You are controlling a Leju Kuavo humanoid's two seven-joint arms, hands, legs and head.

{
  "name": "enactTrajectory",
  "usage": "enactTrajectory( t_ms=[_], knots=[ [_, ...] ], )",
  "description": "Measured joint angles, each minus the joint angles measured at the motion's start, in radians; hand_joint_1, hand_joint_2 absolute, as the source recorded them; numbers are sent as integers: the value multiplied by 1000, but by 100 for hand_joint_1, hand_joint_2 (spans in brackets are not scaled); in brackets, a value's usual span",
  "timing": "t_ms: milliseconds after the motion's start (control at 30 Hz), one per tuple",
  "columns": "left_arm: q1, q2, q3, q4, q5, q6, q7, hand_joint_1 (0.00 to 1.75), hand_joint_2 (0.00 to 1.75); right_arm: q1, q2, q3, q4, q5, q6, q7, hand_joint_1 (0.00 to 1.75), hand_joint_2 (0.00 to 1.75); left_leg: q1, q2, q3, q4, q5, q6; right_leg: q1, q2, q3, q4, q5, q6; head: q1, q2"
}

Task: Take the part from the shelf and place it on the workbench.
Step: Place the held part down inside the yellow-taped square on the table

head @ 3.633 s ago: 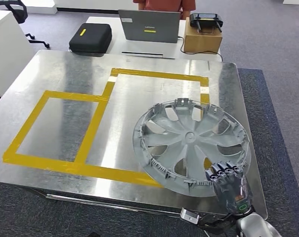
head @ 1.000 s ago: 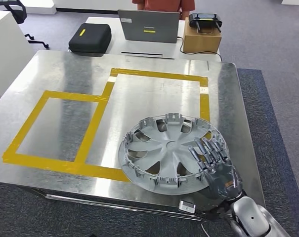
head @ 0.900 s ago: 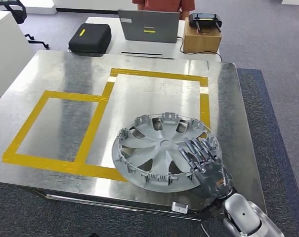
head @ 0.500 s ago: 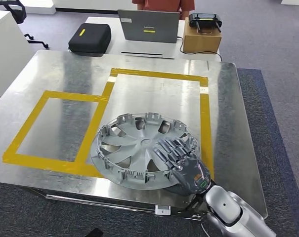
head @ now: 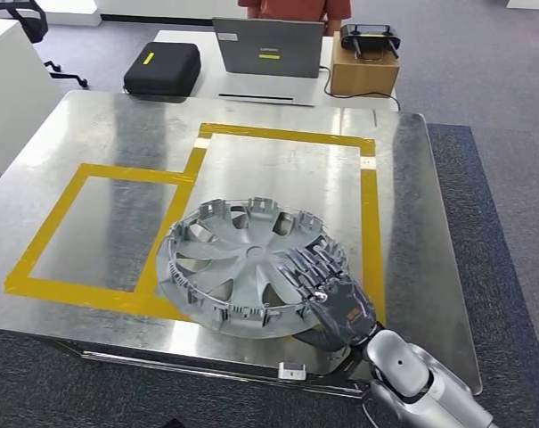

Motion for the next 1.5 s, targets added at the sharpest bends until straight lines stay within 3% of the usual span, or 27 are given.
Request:
enactTrajectory(
  t_ms=[233,300,433,633,767,967,1267,1500],
  knots=[
    [0,0,1,0,-6,-5,1,0,0,-28,0,29,13,21,52,8,0,0,0,0,0,0,0,0,0,0,0,0,0,0,0,0],
    [1,0,3,0,0,-1,-3,0,0,-35,0,34,16,32,90,46,0,0,0,0,0,0,0,0,0,0,0,0,0,0,0,0],
    [4,0,21,0,25,18,-19,0,0,-52,-10,31,2,53,252,178,0,0,0,0,0,0,0,0,0,0,0,0,0,0,0,0],
    [11,0,44,0,41,25,-20,0,0,-64,-28,19,-41,50,344,237,0,0,0,0,0,1,0,0,0,0,0,0,0,0,0,0],
    [22,0,68,0,70,36,-28,0,0,-51,-42,-2,-79,52,456,338,0,0,0,0,0,1,0,0,0,0,0,0,0,0,0,0],
    [54,-2,112,0,113,41,-55,0,0,13,-91,-53,-188,58,609,429,0,0,0,0,-2,1,0,0,0,-1,-1,0,0,0,0,0],
    [66,-5,147,2,137,41,-71,0,0,39,-140,-61,-302,64,709,453,0,0,0,0,-2,2,0,1,0,-1,-1,0,0,0,0,0],
    [77,-9,170,6,167,41,-89,0,0,38,-256,-36,-401,65,790,462,0,0,0,0,-2,2,0,1,0,-1,-1,0,0,0,0,0]
  ],
)
